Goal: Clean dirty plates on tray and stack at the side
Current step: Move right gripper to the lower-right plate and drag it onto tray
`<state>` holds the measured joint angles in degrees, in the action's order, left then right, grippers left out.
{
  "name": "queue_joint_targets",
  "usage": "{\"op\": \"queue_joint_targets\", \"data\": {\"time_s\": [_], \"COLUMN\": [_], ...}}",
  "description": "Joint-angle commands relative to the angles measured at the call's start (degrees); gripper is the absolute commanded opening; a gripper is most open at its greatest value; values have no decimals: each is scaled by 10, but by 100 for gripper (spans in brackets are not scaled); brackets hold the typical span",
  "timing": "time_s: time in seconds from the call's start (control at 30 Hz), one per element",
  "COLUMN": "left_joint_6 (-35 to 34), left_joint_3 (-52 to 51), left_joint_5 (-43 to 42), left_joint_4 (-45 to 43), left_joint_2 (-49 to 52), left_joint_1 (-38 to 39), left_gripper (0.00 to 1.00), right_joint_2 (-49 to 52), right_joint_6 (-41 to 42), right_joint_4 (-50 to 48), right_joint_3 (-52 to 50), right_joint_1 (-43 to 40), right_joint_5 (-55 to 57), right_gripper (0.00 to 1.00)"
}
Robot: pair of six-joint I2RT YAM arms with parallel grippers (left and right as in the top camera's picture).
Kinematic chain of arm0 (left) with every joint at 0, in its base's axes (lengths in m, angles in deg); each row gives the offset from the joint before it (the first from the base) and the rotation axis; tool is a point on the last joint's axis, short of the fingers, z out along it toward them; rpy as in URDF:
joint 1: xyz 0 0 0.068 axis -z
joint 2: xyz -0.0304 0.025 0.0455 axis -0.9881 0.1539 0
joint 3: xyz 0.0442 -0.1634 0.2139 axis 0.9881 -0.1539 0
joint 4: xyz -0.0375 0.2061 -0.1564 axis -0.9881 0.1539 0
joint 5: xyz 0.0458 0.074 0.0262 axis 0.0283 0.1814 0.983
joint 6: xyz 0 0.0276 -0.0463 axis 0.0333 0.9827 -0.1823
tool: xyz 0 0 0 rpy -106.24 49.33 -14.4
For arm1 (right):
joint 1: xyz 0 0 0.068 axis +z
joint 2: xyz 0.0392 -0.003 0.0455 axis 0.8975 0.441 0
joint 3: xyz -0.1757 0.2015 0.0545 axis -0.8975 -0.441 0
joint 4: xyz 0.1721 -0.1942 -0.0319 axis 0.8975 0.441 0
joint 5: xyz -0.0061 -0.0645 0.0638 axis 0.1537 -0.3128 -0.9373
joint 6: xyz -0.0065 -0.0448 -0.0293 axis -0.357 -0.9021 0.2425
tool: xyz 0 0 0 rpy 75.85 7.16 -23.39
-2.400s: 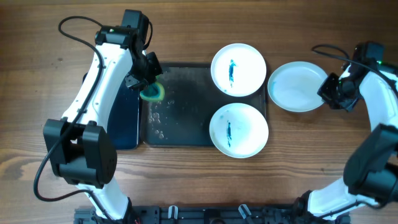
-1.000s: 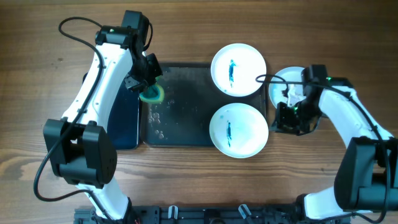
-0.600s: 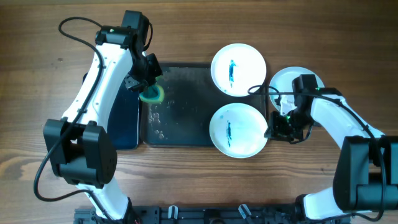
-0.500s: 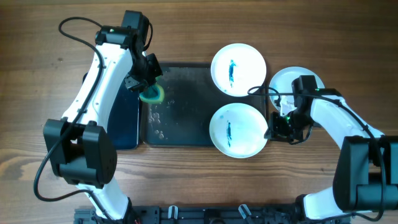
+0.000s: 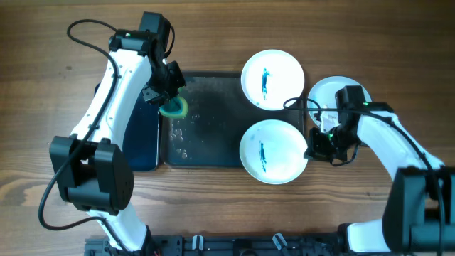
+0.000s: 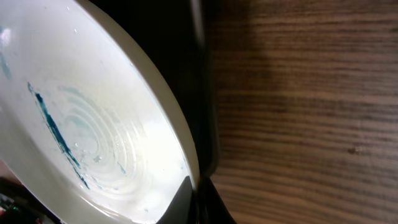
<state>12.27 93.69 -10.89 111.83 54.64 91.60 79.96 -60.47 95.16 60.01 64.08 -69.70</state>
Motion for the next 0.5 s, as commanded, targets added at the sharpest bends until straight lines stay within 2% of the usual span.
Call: {"op": "queue_joint_targets", "data": {"time_s": [0.0, 0.2, 0.37, 0.43, 0.47], "left_joint_6": [11, 11, 11, 11, 11], "left_joint_3": [6, 6, 6, 6, 6], "left_joint_5": [8, 8, 8, 8, 8], "left_joint_4": [0, 0, 0, -2, -2], "left_joint_2": [-3, -3, -3, -3, -3], "left_joint_1": [3, 3, 2, 2, 3], "left_gripper": [4, 4, 4, 4, 4], "right_joint_2": [-55, -95, -79, -52, -40], "right_joint_6": [-5, 76, 223, 307, 317], "right_joint_4": [15, 15, -30, -49, -63], "right_joint_3": [6, 37, 90, 108, 111], "right_joint_1": [9, 101, 237, 284, 295], "right_joint_5": [-16, 32, 157, 215, 214], "right_gripper": [4, 4, 4, 4, 4]}}
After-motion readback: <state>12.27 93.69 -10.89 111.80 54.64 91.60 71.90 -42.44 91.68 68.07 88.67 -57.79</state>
